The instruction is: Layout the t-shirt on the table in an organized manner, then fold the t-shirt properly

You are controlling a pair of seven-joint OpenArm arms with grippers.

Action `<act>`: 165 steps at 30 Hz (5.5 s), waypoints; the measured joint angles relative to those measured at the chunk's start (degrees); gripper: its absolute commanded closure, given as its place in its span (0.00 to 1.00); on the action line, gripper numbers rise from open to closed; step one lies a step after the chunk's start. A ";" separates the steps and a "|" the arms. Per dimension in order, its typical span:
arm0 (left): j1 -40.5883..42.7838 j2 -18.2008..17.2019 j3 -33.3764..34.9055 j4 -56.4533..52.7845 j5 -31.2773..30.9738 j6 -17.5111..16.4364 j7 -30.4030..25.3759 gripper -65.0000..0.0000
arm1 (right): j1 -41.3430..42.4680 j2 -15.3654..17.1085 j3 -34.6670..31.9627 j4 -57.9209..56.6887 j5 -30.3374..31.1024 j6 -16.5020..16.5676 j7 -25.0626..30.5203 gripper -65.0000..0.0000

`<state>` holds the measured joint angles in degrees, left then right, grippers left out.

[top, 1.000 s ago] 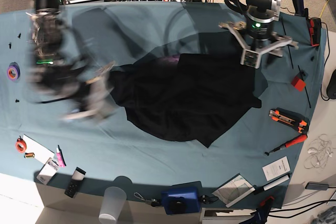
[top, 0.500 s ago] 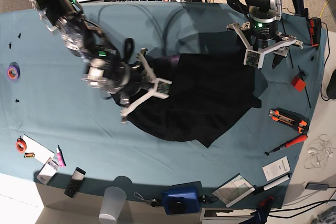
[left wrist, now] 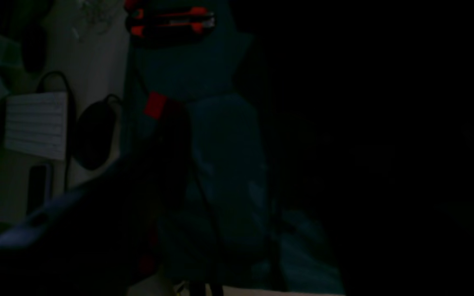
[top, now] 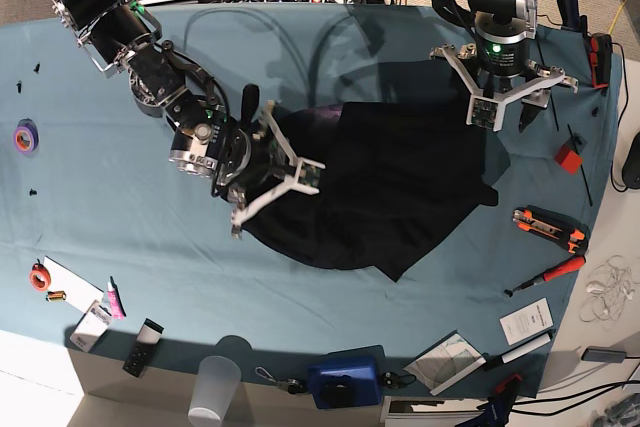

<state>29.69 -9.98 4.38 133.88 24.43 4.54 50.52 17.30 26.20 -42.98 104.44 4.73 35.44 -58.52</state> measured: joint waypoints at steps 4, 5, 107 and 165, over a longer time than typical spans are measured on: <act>0.00 0.00 0.00 0.00 0.02 0.00 -0.57 0.47 | -0.02 0.04 0.00 0.00 2.47 0.17 -0.26 0.76; 0.00 0.00 0.00 0.00 0.02 0.00 -0.63 0.47 | -0.02 0.04 0.00 0.00 2.56 0.15 1.57 0.76; -14.08 -0.22 0.04 -18.99 -16.96 -36.52 -23.23 0.47 | -15.58 4.42 67.34 -3.26 4.35 -22.97 -8.55 1.00; -59.63 -3.23 7.28 -54.64 -23.08 -9.64 -6.32 0.50 | -15.58 4.39 67.34 -4.28 4.33 -21.92 -5.53 1.00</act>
<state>-29.93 -13.21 11.66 79.24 1.34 -5.10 44.21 1.72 30.59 24.36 100.16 9.06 13.52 -64.05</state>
